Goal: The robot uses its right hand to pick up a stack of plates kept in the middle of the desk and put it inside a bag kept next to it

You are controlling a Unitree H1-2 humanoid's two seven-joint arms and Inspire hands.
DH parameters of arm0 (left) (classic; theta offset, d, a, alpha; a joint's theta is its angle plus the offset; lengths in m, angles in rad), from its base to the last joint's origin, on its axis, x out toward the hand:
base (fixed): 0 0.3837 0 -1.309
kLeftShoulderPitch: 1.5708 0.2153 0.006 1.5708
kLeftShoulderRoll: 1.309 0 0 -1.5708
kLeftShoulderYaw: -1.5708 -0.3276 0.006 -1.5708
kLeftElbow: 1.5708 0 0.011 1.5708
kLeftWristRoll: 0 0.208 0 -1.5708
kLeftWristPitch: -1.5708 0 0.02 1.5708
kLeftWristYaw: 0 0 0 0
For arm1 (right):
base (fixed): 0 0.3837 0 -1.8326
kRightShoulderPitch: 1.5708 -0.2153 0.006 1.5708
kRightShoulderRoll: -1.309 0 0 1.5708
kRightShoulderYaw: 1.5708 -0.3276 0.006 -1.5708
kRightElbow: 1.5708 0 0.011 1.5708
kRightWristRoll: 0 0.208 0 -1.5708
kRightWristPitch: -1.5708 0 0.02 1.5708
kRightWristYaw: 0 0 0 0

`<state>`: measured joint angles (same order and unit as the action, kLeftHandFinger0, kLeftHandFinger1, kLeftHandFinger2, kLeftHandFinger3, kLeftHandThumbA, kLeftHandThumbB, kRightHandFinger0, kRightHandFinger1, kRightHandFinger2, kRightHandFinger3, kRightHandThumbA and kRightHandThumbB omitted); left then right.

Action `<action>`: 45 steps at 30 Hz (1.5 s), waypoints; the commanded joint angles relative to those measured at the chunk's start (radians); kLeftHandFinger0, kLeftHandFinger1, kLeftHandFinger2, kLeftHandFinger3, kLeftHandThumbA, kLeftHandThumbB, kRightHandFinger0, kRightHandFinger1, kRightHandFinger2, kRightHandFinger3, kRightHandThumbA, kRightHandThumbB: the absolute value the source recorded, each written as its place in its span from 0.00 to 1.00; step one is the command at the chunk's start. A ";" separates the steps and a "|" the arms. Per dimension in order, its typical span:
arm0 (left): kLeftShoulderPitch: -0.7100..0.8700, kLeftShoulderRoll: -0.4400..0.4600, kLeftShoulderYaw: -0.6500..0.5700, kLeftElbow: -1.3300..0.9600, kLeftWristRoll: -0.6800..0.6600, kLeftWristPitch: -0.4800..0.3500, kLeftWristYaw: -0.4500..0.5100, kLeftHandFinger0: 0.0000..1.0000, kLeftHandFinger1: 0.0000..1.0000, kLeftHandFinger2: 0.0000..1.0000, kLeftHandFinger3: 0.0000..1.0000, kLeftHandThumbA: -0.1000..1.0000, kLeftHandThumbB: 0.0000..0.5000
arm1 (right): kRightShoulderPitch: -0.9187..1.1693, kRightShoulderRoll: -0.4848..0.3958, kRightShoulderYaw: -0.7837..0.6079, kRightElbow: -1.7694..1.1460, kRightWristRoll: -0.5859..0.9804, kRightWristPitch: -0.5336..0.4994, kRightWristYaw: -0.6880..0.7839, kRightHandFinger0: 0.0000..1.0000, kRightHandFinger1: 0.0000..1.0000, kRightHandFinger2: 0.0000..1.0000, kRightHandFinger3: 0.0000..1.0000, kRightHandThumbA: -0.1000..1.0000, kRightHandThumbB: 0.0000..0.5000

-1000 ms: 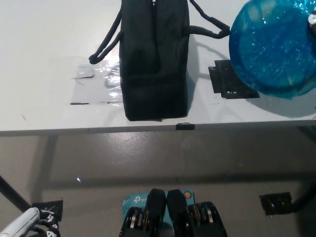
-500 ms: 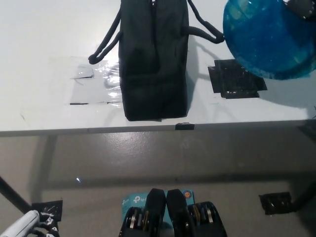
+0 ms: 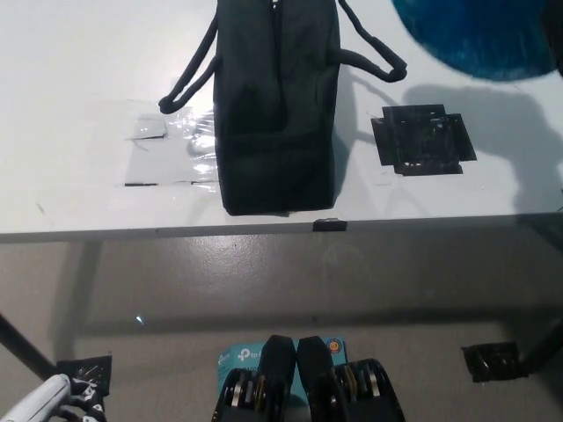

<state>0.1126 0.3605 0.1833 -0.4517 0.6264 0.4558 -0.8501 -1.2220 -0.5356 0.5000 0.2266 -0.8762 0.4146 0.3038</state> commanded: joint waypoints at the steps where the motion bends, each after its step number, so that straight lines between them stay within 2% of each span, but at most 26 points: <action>1: 0.010 0.013 0.008 -0.027 -0.006 0.014 0.022 0.75 0.76 0.81 0.92 0.00 0.00 | -0.150 -0.023 -0.004 0.024 -0.093 0.015 0.067 0.00 0.07 0.42 0.47 0.00 0.46; 7: 0.018 0.010 0.002 -0.025 -0.004 0.014 0.025 0.73 0.75 0.81 0.93 0.00 0.00 | -0.228 0.018 -0.001 0.133 -0.080 -0.009 0.068 0.00 0.01 0.37 0.45 0.00 0.28; 8: 0.015 -0.003 0.015 -0.024 0.002 0.014 0.011 0.74 0.76 0.82 0.93 0.00 0.00 | -0.240 0.031 -0.002 0.148 -0.077 -0.001 0.072 0.00 0.00 0.36 0.44 0.00 0.37; 12: 0.015 -0.006 0.017 -0.018 0.000 0.014 0.011 0.75 0.76 0.82 0.92 0.00 0.00 | -0.248 0.084 -0.020 0.170 -0.068 0.042 0.089 0.00 0.02 0.38 0.47 0.00 0.35; 13: 0.016 -0.007 0.019 -0.018 -0.001 0.014 0.010 0.74 0.76 0.82 0.92 0.00 0.00 | -0.248 0.095 -0.022 0.172 -0.069 0.055 0.095 0.00 0.01 0.38 0.46 0.00 0.27; 16: 0.019 -0.001 0.010 -0.013 -0.004 0.014 0.015 0.73 0.76 0.81 0.91 0.00 0.00 | -0.220 0.162 -0.093 0.165 -0.079 0.055 0.116 0.00 0.00 0.36 0.44 0.00 0.31; 17: 0.020 -0.001 0.009 -0.015 -0.001 0.014 0.015 0.73 0.76 0.81 0.92 0.00 0.00 | -0.210 0.183 -0.112 0.163 -0.091 0.055 0.122 0.00 0.00 0.34 0.40 0.00 0.35; 18: 0.023 -0.004 0.006 -0.014 0.001 0.014 0.016 0.73 0.76 0.81 0.92 0.00 0.00 | -0.205 0.187 -0.117 0.163 -0.097 0.055 0.125 0.00 0.00 0.34 0.40 0.00 0.34; 19: 0.025 0.005 -0.002 -0.016 -0.001 0.014 0.021 0.73 0.76 0.81 0.93 0.00 0.00 | -0.185 0.214 -0.134 0.153 -0.084 0.055 0.119 0.00 0.04 0.40 0.42 0.00 0.33; 21: 0.024 0.002 0.000 -0.018 0.000 0.014 0.017 0.73 0.76 0.81 0.92 0.00 0.00 | -0.172 0.243 -0.161 0.152 -0.097 0.055 0.124 0.00 0.04 0.40 0.42 0.00 0.32; 23: 0.022 -0.006 0.010 -0.016 0.006 0.014 0.007 0.74 0.76 0.82 0.92 0.00 0.00 | -0.152 0.295 -0.190 0.155 -0.111 0.055 0.118 0.00 0.00 0.36 0.36 0.00 0.39; 26: 0.036 -0.012 0.001 -0.015 0.002 0.014 0.015 0.74 0.76 0.81 0.92 0.00 0.01 | -0.134 0.355 -0.251 0.145 -0.182 0.055 0.149 0.00 0.01 0.41 0.49 0.00 0.28; 27: 0.035 -0.009 -0.002 -0.014 0.008 0.014 0.013 0.74 0.76 0.81 0.92 0.00 0.01 | -0.151 0.369 -0.258 0.164 -0.176 0.055 0.135 0.00 0.03 0.47 0.64 0.00 0.14; 28: 0.035 -0.009 -0.003 -0.014 0.009 0.014 0.013 0.74 0.76 0.82 0.92 0.00 0.01 | -0.152 0.373 -0.264 0.166 -0.183 0.055 0.136 0.00 0.02 0.47 0.60 0.00 0.07; 29: 0.035 -0.011 -0.001 -0.014 0.005 0.014 0.014 0.74 0.76 0.82 0.91 0.00 0.00 | -0.157 0.371 -0.257 0.171 -0.181 0.055 0.134 0.00 0.07 0.52 0.57 0.00 0.01; 30: 0.035 -0.013 0.003 -0.014 -0.001 0.014 0.016 0.74 0.76 0.82 0.91 0.00 0.00 | -0.166 0.367 -0.248 0.180 -0.181 0.055 0.131 0.00 0.08 0.52 0.53 0.00 0.00; 31: 0.033 -0.021 0.011 -0.011 0.000 0.014 0.009 0.74 0.76 0.82 0.91 0.00 0.00 | -0.189 0.369 -0.245 0.196 -0.183 0.055 0.127 0.00 0.04 0.47 0.40 0.00 0.00; 33: 0.032 -0.021 0.007 -0.010 0.010 0.014 0.013 0.75 0.76 0.82 0.91 0.00 0.00 | -0.202 0.367 -0.237 0.203 -0.183 0.055 0.119 0.00 0.00 0.40 0.32 0.00 0.00; 35: 0.031 -0.027 0.008 -0.007 0.006 0.014 0.014 0.74 0.76 0.82 0.93 0.00 0.00 | -0.225 0.358 -0.222 0.218 -0.162 0.055 0.107 0.00 0.01 0.41 0.45 0.00 0.07; 37: 0.031 -0.031 0.010 -0.007 0.003 0.014 0.011 0.74 0.76 0.82 0.93 0.00 0.00 | -0.245 0.358 -0.220 0.232 -0.159 0.055 0.110 0.00 0.03 0.45 0.54 0.00 0.20; 38: 0.033 -0.022 0.000 -0.009 -0.002 0.014 0.020 0.73 0.75 0.81 0.93 0.00 0.00 | -0.252 0.359 -0.219 0.238 -0.159 0.055 0.112 0.00 0.00 0.40 0.47 0.00 0.24; 39: 0.033 -0.019 -0.004 -0.010 -0.004 0.014 0.024 0.72 0.75 0.81 0.92 0.00 0.00 | -0.254 0.359 -0.219 0.240 -0.159 0.055 0.112 0.00 0.00 0.39 0.46 0.00 0.29; 40: 0.032 -0.019 -0.002 -0.009 0.002 0.014 0.018 0.74 0.76 0.82 0.92 0.00 0.00 | -0.272 0.356 -0.200 0.263 -0.164 0.055 0.116 0.00 0.02 0.42 0.49 0.01 0.25; 41: 0.032 -0.017 -0.005 -0.007 0.003 0.014 0.019 0.74 0.76 0.82 0.92 0.00 0.00 | -0.280 0.352 -0.187 0.273 -0.160 0.055 0.113 0.00 0.00 0.39 0.45 0.01 0.15; 43: 0.032 -0.009 -0.013 -0.009 0.004 0.014 0.020 0.74 0.76 0.81 0.91 0.00 0.00 | -0.305 0.350 -0.166 0.320 -0.159 0.055 0.099 0.00 0.00 0.36 0.40 0.03 0.07; 45: 0.046 -0.008 -0.018 -0.018 0.001 0.014 0.026 0.72 0.73 0.78 0.90 0.00 0.00 | -0.310 0.349 -0.157 0.328 -0.170 0.055 0.102 0.00 0.00 0.37 0.43 0.07 0.04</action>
<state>0.1434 0.3310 0.1725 -0.4488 0.6323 0.4559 -0.8483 -1.4137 -0.1751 0.3291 0.5504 -1.0300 0.4606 0.4297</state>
